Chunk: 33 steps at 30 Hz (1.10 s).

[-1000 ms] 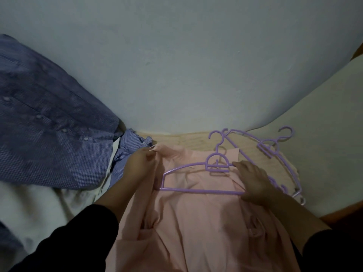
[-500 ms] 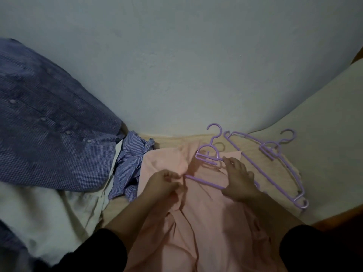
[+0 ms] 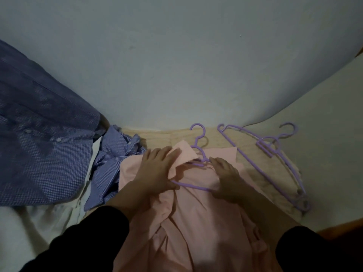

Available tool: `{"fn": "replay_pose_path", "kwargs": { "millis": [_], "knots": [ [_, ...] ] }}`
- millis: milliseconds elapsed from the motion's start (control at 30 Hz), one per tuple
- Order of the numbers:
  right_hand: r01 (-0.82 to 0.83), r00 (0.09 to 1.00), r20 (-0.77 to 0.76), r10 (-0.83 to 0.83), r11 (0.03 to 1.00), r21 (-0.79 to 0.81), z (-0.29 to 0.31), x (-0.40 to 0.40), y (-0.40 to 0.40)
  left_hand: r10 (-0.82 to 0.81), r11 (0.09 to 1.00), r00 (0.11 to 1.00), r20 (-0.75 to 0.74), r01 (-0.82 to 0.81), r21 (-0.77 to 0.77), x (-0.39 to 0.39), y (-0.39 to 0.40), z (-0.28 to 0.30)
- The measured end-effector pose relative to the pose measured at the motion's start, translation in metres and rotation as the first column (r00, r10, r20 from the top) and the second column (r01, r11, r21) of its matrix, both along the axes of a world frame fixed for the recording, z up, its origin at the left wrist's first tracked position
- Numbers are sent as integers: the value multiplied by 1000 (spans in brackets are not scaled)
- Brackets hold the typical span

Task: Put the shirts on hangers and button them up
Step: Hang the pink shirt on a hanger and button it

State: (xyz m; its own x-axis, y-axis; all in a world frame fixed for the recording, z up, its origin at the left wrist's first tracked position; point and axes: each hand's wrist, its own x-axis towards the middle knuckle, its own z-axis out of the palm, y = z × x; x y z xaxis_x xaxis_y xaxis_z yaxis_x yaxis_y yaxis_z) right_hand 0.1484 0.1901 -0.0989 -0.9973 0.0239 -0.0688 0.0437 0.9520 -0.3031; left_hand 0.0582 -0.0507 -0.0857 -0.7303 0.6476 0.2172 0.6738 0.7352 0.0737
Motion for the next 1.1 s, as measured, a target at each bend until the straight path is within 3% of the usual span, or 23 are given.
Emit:
{"fn": "replay_pose_path", "kwargs": {
  "millis": [133,233,300,400,600,633,667,700,733,767,800,933,1033,1100],
  "knots": [
    [10,998,70,-1,990,-138,-5,-14,12,-22,1000,1000,19,23,-4,-16,-8,-14],
    [272,954,-11,-299,884,-379,-5,-18,35,-27,999,998,63,24,44,-21,-17,-28],
    [438,875,-35,-483,820,-369,-9,-18,51,-31,998,995,89,26,59,-23,-21,-34],
    [602,794,167,-584,722,-341,-14,-17,61,-40,996,994,102,32,83,-25,-24,-37],
    [682,731,391,-558,617,-394,-27,-19,64,-38,995,993,108,27,100,-22,-29,-33],
    [671,741,354,-571,608,-424,-25,-23,64,-31,995,993,111,21,96,-21,-31,-33],
    [599,797,246,-551,673,-433,-23,-22,64,-25,996,993,111,15,89,-21,-33,-33],
    [561,802,114,-587,673,-482,-14,-24,66,-15,997,994,110,6,79,-21,-36,-33],
    [615,753,139,-643,614,-496,-2,-23,61,0,998,995,99,-7,69,-21,-38,-33],
    [640,700,61,-712,586,-497,8,-24,61,23,998,996,86,-28,63,-22,-39,-33],
    [653,688,3,-726,617,-438,10,-24,66,50,997,996,74,-54,56,-23,-40,-31],
    [599,687,-78,-722,624,-502,47,-29,59,179,984,982,57,-178,-27,-22,-28,-13],
    [500,704,-145,-696,630,-595,67,-28,26,296,953,952,82,-300,40,-17,-11,0],
    [438,744,-113,-658,609,-662,70,-29,-6,329,939,941,80,-335,77,-13,3,5]
  ]
}}
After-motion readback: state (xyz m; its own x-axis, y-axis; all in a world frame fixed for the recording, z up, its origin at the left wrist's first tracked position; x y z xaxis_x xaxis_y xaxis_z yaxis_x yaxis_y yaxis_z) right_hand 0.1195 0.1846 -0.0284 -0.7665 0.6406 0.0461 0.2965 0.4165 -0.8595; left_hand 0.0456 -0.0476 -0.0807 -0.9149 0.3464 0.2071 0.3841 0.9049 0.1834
